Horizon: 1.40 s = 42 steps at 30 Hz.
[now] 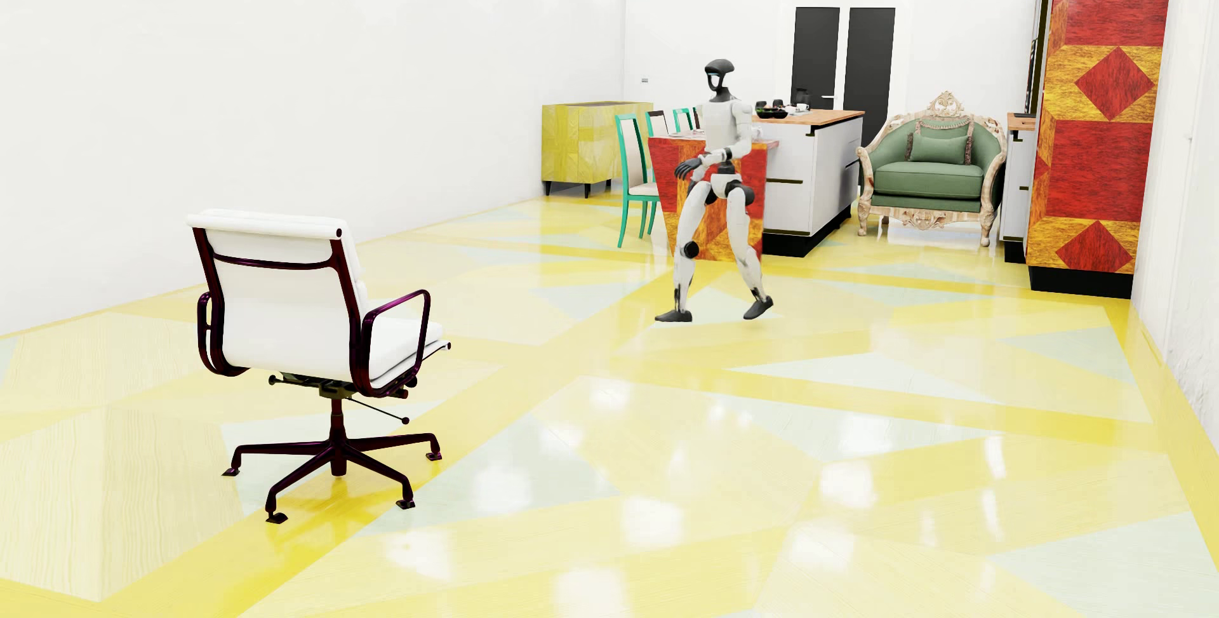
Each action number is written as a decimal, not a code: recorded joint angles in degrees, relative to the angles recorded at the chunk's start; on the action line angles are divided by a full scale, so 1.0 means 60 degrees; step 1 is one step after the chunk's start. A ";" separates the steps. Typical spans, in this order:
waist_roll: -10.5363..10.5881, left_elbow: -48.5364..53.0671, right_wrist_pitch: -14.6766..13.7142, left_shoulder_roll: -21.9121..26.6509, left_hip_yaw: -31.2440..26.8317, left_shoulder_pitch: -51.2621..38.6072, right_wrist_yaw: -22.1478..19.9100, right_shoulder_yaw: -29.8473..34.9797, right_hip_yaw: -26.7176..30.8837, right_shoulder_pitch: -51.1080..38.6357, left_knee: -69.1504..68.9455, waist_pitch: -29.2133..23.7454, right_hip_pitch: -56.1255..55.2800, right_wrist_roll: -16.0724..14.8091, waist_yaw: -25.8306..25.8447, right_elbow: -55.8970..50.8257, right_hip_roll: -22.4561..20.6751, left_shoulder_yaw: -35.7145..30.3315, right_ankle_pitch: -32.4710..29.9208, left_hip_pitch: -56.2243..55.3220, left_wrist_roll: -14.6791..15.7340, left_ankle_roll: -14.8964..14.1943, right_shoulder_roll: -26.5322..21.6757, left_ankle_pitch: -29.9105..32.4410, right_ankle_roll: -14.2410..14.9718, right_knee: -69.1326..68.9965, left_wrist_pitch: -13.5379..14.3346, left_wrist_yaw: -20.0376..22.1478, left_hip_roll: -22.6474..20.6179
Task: Approach the white officechair
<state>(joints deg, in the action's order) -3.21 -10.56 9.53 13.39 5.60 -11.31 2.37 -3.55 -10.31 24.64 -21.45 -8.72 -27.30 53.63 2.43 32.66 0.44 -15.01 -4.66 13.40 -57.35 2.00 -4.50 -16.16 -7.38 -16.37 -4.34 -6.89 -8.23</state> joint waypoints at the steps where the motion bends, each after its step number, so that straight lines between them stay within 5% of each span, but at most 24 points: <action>1: 0.0121 0.0219 0.0058 0.0036 -0.0025 0.0342 -0.0023 -0.0035 -0.0050 -0.0053 -0.0973 -0.0033 0.0019 0.0160 0.0038 0.0108 -0.0008 -0.0158 -0.0019 -0.0001 -0.0059 -0.0165 0.0147 0.0578 -0.0254 -0.0964 -0.0099 -0.0045 0.0167; 4: 0.0534 -0.0216 0.0106 -0.0098 -0.0278 0.1305 -0.0184 -0.0232 -0.0559 -0.0281 -0.6188 -0.0154 0.0596 0.0388 0.0083 0.0239 0.0066 -0.0579 0.1892 -0.1751 -0.1098 -0.1726 0.0662 0.3161 -0.0213 -0.2927 -0.0623 -0.0267 0.0947; 6: 0.0748 -0.1178 -0.0070 -0.0390 -0.0447 0.1887 -0.0329 -0.0118 -0.0768 -0.0612 -0.8539 -0.0207 0.1622 0.0560 -0.0030 0.0171 0.0004 -0.0545 0.2687 -0.3358 -0.2137 -0.1298 0.0734 0.3153 -0.0025 -0.2907 -0.1000 0.0002 0.1485; 7: 0.0812 -0.1758 -0.0172 -0.0684 -0.0329 0.2292 -0.0329 0.0040 -0.0742 -0.0857 -0.9022 -0.0217 0.2207 0.0691 -0.0143 0.0117 -0.0065 -0.0197 0.2939 -0.4071 -0.2249 -0.1017 0.0649 0.2948 0.0063 -0.2687 -0.1255 0.0252 0.1868; 11: 0.0901 -0.4068 -0.0947 -0.1525 0.0636 0.3695 -0.0387 0.0779 -0.0204 -0.1873 -0.6760 -0.0170 0.4159 0.0668 -0.0764 -0.0837 -0.0494 0.2103 0.3750 -0.6163 -0.0673 -0.0292 0.0177 0.2592 0.0308 -0.1754 -0.2310 0.0679 0.3189; 13: 0.0913 -0.5177 -0.1206 -0.1333 0.1631 0.4053 -0.0489 0.0934 -0.0037 -0.2252 -0.3122 -0.0121 0.4992 0.0216 -0.0983 -0.1567 -0.0601 0.2434 0.4128 -0.6340 -0.0705 -0.0308 -0.0037 0.2835 0.0495 -0.1245 -0.2577 0.0270 0.3373; 16: 0.0860 -0.6378 -0.1156 -0.0752 0.2252 0.4409 -0.0488 0.0834 -0.0010 -0.2457 0.1804 -0.0040 0.6257 -0.0500 -0.1115 -0.2275 -0.0678 0.1884 0.4347 -0.6207 -0.2075 -0.0993 -0.0205 0.3431 0.0692 -0.0503 -0.2175 -0.1182 0.2597; 19: 0.0671 -0.6553 -0.0348 -0.0669 0.1422 0.4366 -0.0273 0.0442 -0.0340 -0.2338 0.0705 -0.0056 0.7097 -0.1011 -0.1174 -0.1658 -0.0428 0.1858 0.3864 -0.6327 -0.3077 0.0277 -0.0275 0.4251 0.0777 -0.1298 -0.1431 -0.1869 0.1915; 21: 0.0420 -0.6389 0.0377 -0.0997 0.1431 0.4190 -0.0041 0.0315 -0.0521 -0.2181 -0.0578 -0.0101 0.6809 -0.0954 -0.1207 -0.0487 0.0073 0.2465 0.2473 -0.6130 -0.3100 0.0595 -0.0237 0.3544 0.0615 -0.3311 -0.1421 -0.1414 0.1815; 24: -0.0003 -0.6213 0.1156 -0.1522 0.1307 0.3343 0.0514 0.0498 -0.0953 -0.1825 -0.0655 -0.0141 0.4706 -0.0316 -0.1069 0.1312 0.1554 0.2722 0.0451 -0.5151 -0.3284 0.0402 -0.0090 0.2498 0.0709 -0.7750 -0.1352 -0.0584 0.1267; 28: -0.0230 -0.5444 0.0509 -0.1781 0.0729 0.1621 0.0858 0.0517 -0.0680 -0.0827 -0.0014 -0.0125 0.1604 -0.0027 -0.0550 0.1550 0.2381 0.1907 0.1256 -0.3592 -0.3661 0.0094 0.0188 0.1641 0.0500 -0.9239 -0.0679 -0.0264 0.0836; 30: -0.0186 -0.4666 0.0290 -0.1909 0.0455 0.0972 0.0682 0.0246 -0.0222 -0.0388 0.0035 -0.0056 0.0538 -0.0218 -0.0348 0.1254 0.2298 0.1443 0.1373 -0.2980 -0.3327 -0.0097 0.0363 0.1112 0.0628 -0.7562 -0.0281 -0.0001 0.0859; 34: -0.0007 -0.3545 0.0251 -0.1912 -0.0283 0.0109 0.0603 -0.0310 0.0873 0.0114 -0.0166 0.0166 0.0929 -0.0462 -0.0136 0.0869 0.1955 0.0364 0.0964 -0.1946 -0.2298 -0.0529 0.0839 0.0046 0.1111 -0.0250 0.0087 0.0137 0.1099; 36: 0.0096 -0.3179 0.0239 -0.1675 -0.0750 0.0066 0.0736 -0.0246 0.1143 0.0078 -0.1032 0.0197 0.1238 -0.0306 -0.0163 0.0968 0.1812 -0.0138 0.0116 -0.1624 -0.2112 -0.0810 0.0929 -0.0267 0.2198 0.0111 0.0114 0.0069 0.1407; 38: 0.0249 -0.2949 0.0438 -0.1463 -0.1098 0.0558 0.0804 -0.0161 0.0799 -0.0312 -0.3043 0.0123 0.1196 -0.0022 -0.0247 0.1272 0.1556 -0.0030 0.0632 -0.1875 -0.1779 -0.0946 0.0969 0.0385 0.1857 -0.1653 -0.0148 0.0229 0.1923; 41: 0.0556 -0.3661 0.0685 -0.1667 -0.1097 0.1720 0.0552 -0.0470 0.0088 -0.0957 -0.6657 0.0011 0.1990 0.0077 -0.0363 0.1138 0.1236 0.0855 0.1744 -0.3359 -0.1288 -0.0633 0.0955 0.2445 0.1644 -0.2397 -0.1229 0.1093 0.2774; 42: 0.0653 -0.4120 0.0609 -0.1751 -0.0846 0.2082 0.0480 -0.0536 -0.0016 -0.1157 -0.7253 0.0001 0.2272 -0.0017 -0.0429 0.0873 0.1119 0.1219 0.1904 -0.3795 -0.1235 -0.0714 0.0821 0.2361 0.1617 -0.2333 -0.1640 0.1418 0.3059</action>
<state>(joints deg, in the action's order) 0.71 -35.28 13.19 2.89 0.52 1.18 5.24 -6.77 -10.41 17.69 -64.97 -8.72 -13.67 53.53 -0.15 37.90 7.16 -7.70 6.76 -9.37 -64.76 -2.28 0.43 -1.99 2.32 -30.37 -14.18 1.62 10.13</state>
